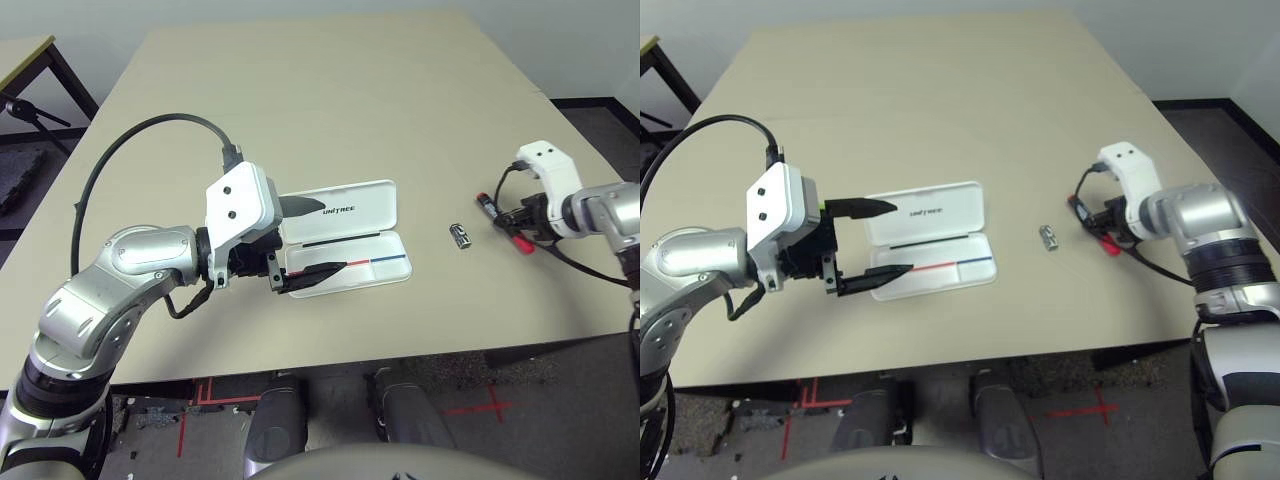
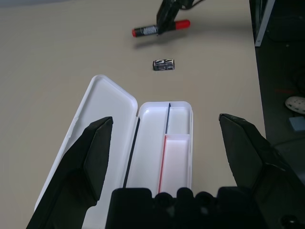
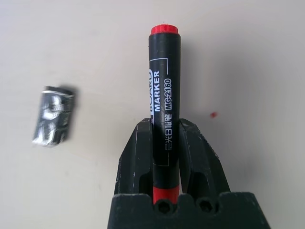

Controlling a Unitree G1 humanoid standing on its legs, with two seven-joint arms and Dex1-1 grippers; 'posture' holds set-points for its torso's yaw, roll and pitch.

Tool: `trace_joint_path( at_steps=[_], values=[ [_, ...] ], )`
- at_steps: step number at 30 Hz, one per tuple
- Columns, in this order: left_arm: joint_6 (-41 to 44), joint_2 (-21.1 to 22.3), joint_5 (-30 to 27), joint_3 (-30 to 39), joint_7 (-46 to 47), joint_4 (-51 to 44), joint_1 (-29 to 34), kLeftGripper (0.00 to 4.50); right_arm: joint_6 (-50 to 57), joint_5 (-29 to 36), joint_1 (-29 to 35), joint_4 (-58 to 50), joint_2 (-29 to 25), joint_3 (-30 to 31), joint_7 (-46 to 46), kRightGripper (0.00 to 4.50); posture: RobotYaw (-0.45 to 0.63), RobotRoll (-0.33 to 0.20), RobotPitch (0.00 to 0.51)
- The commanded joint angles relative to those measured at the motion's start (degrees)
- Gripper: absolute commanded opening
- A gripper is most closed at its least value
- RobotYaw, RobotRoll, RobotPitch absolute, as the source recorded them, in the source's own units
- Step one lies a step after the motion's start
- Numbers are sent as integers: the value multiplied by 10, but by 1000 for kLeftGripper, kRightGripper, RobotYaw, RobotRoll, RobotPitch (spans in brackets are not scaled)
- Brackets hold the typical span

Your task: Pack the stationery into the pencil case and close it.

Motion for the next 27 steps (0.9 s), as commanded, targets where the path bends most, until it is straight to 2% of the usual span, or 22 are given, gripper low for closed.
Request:
trace_joint_path(
  at_steps=[1,6,11,19,27],
  values=[
    [-1,8,-2,-8,-7,-3,0,4500,-48,-4,-5,-37,-31,9,70,500,-4,0,101],
    [-5,9,1,-11,-12,2,-1,4500,-138,12,-7,-92,-63,1,181,500,-12,0,102],
    [-9,12,5,-14,-18,8,-3,4500,-173,9,-11,-150,-66,21,257,500,-13,0,103],
    [-4,13,2,-14,-13,2,-6,4500,-233,-23,-31,-222,-24,72,305,500,-2,0,106],
    [4,11,1,-20,-5,-3,-12,4500,-174,-66,-73,-253,72,149,287,500,11,0,112]
  ],
)
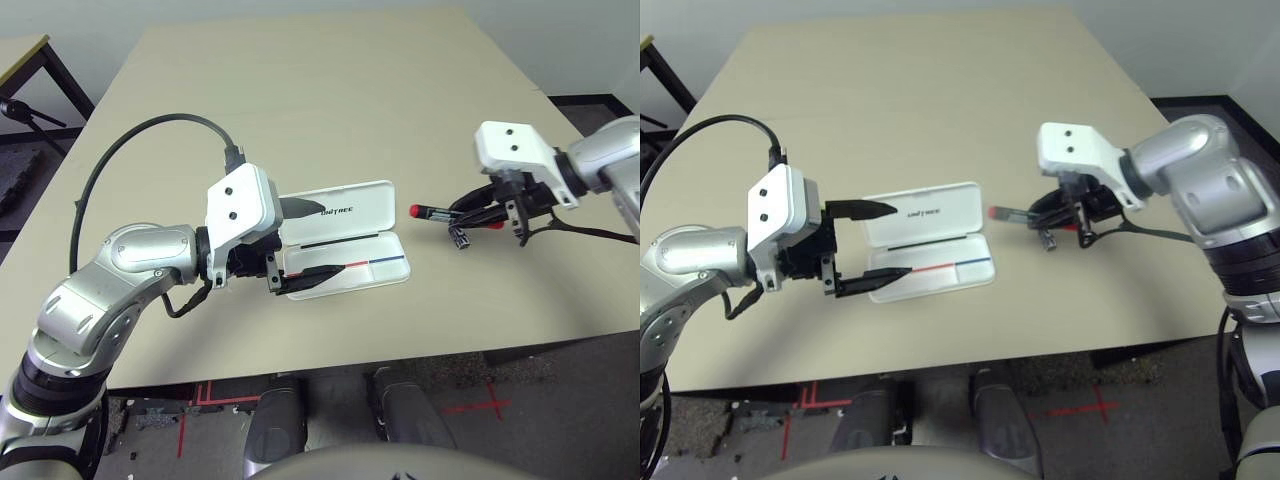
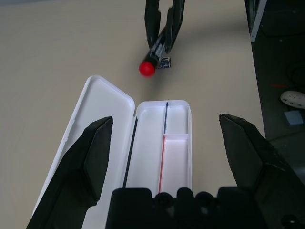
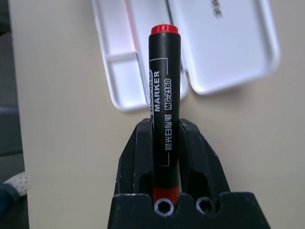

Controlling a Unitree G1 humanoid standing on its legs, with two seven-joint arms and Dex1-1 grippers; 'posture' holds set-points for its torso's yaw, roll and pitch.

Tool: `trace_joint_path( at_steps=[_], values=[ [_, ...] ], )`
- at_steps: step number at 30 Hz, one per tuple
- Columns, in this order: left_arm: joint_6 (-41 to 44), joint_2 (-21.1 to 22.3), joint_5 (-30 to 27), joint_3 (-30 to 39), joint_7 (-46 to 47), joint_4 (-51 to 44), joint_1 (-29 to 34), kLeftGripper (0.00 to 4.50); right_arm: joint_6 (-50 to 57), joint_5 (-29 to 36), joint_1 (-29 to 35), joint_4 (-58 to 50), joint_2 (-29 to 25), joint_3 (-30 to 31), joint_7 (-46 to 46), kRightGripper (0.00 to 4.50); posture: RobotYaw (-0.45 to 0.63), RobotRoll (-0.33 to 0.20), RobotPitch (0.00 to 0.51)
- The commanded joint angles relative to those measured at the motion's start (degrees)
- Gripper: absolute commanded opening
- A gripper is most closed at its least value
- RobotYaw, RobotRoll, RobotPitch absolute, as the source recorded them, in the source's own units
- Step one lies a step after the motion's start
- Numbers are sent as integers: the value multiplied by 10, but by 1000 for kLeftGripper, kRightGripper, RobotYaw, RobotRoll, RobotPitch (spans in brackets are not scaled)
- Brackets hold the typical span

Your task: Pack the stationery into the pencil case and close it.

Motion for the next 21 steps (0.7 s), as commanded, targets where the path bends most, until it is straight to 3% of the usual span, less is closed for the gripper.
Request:
trace_joint_path(
  at_steps=[1,13,21],
  values=[
    [8,2,0,-13,5,-8,-5,4500,32,-19,-18,-15,28,30,-9,500,13,0,113],
    [9,-2,0,-19,27,-19,2,4500,35,-64,-34,25,154,101,-52,500,51,0,112],
    [9,1,-1,-15,36,-27,11,4500,-27,-88,-27,72,187,101,-75,500,66,0,110]
  ],
)
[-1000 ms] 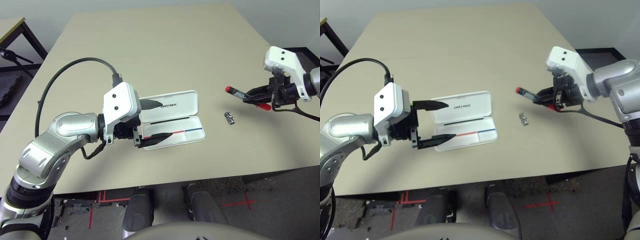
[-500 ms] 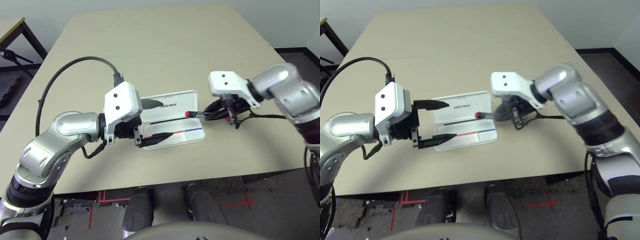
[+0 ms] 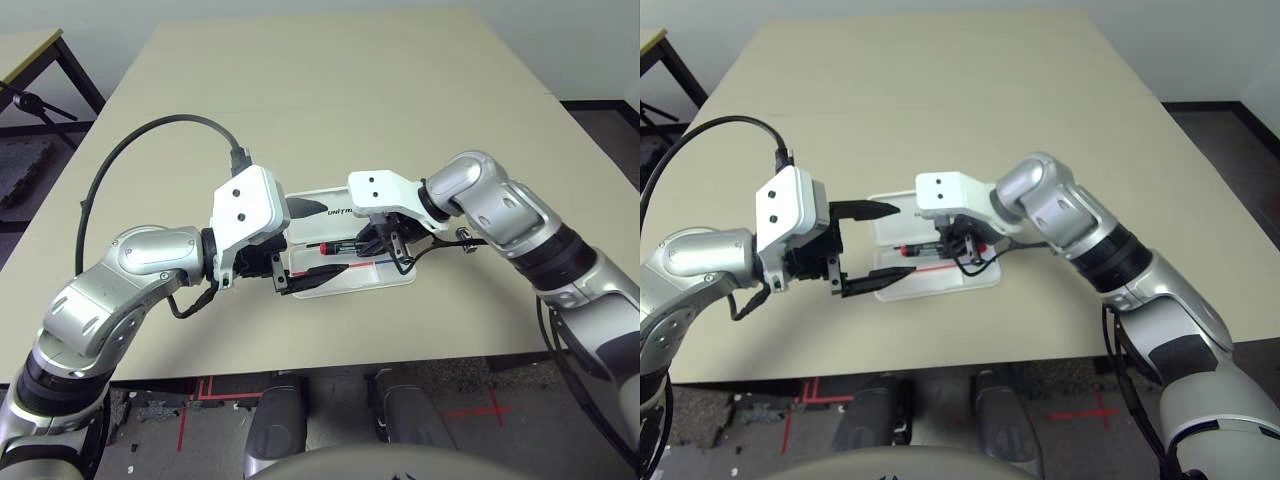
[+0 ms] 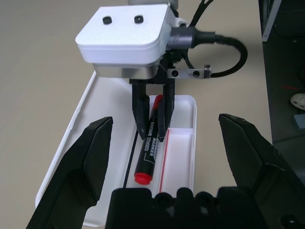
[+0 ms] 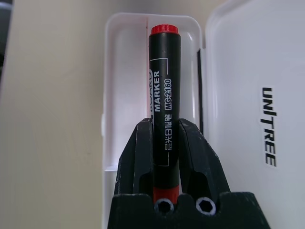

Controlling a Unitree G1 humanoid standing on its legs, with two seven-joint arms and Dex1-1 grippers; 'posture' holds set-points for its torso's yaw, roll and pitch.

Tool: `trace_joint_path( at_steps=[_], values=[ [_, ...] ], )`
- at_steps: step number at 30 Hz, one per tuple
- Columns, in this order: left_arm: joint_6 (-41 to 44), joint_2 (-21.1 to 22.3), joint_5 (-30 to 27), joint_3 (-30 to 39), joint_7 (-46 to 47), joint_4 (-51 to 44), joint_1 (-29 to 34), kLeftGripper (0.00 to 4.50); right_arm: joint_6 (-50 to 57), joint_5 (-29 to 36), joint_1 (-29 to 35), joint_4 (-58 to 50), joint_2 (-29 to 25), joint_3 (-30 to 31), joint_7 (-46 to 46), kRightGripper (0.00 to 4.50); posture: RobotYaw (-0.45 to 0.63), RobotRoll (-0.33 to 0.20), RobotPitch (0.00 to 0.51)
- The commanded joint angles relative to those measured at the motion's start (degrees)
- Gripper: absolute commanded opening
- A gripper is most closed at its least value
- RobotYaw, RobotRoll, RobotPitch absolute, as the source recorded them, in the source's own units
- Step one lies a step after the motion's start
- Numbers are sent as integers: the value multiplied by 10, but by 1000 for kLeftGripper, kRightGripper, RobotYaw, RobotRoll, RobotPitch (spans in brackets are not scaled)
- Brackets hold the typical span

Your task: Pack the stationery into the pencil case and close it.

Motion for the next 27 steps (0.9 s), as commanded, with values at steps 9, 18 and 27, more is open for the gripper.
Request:
trace_joint_path(
  at_steps=[9,18,27],
  values=[
    [-1,4,4,-3,3,-13,13,4500,-55,4,9,33,22,-11,1,1242,66,0,109],
    [-7,10,5,3,-1,-17,29,4500,30,101,44,-39,-20,-95,32,4426,71,0,107],
    [2,12,0,20,13,-20,45,4500,164,288,161,-148,-103,-299,9,4472,73,0,108]
  ],
)
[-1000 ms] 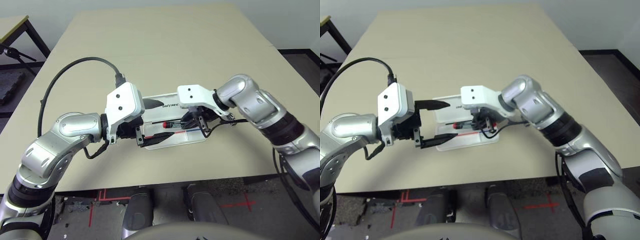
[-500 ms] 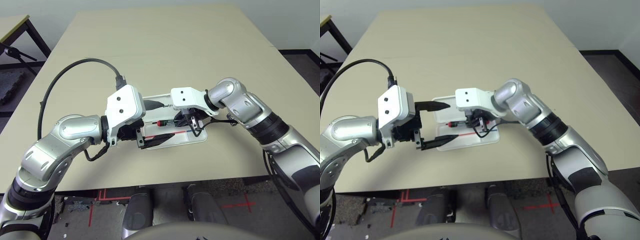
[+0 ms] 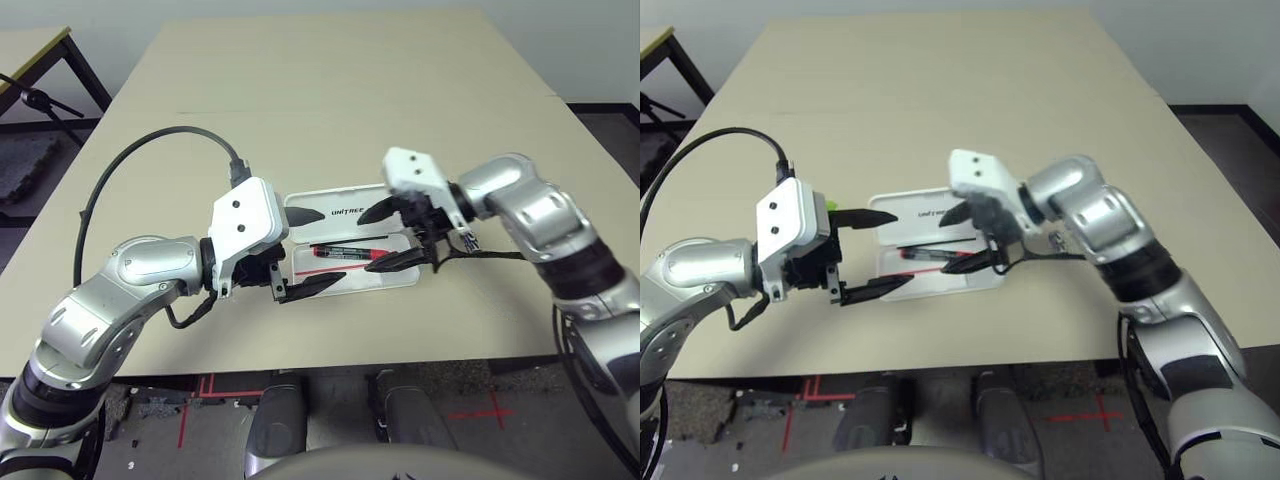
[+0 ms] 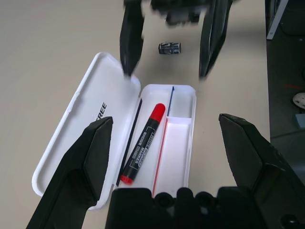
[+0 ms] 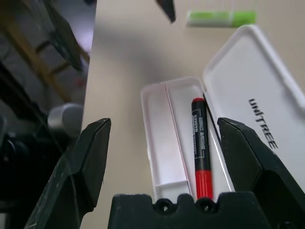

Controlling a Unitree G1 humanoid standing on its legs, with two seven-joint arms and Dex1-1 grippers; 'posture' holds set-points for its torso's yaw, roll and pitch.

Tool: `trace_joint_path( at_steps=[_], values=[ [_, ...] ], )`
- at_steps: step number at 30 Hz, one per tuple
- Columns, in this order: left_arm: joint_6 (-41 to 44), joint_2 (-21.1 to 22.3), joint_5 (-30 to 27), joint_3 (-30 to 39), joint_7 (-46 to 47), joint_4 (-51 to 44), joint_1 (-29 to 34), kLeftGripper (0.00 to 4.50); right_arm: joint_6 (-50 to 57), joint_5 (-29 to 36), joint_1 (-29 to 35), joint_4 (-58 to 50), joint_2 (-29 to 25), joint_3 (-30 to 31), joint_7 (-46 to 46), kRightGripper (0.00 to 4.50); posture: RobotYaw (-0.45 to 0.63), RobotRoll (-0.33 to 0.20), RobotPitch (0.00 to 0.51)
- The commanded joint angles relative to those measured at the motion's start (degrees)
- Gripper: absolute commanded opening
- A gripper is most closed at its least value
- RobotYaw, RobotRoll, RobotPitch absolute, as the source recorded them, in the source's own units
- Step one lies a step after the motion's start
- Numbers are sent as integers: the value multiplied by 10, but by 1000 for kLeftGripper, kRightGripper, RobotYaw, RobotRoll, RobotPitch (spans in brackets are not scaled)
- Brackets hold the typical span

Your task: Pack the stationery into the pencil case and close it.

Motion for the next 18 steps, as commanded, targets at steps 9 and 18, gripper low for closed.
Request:
trace_joint_path(
  at_steps=[9,18],
  values=[
    [114,-8,-17,85,99,31,26,4500,16,101,157,-116,-75,-122,-65,4472,36,0,104],
    [267,9,47,92,218,121,-19,4500,6,118,173,-130,-61,-102,-110,4472,42,0,108]
  ],
)
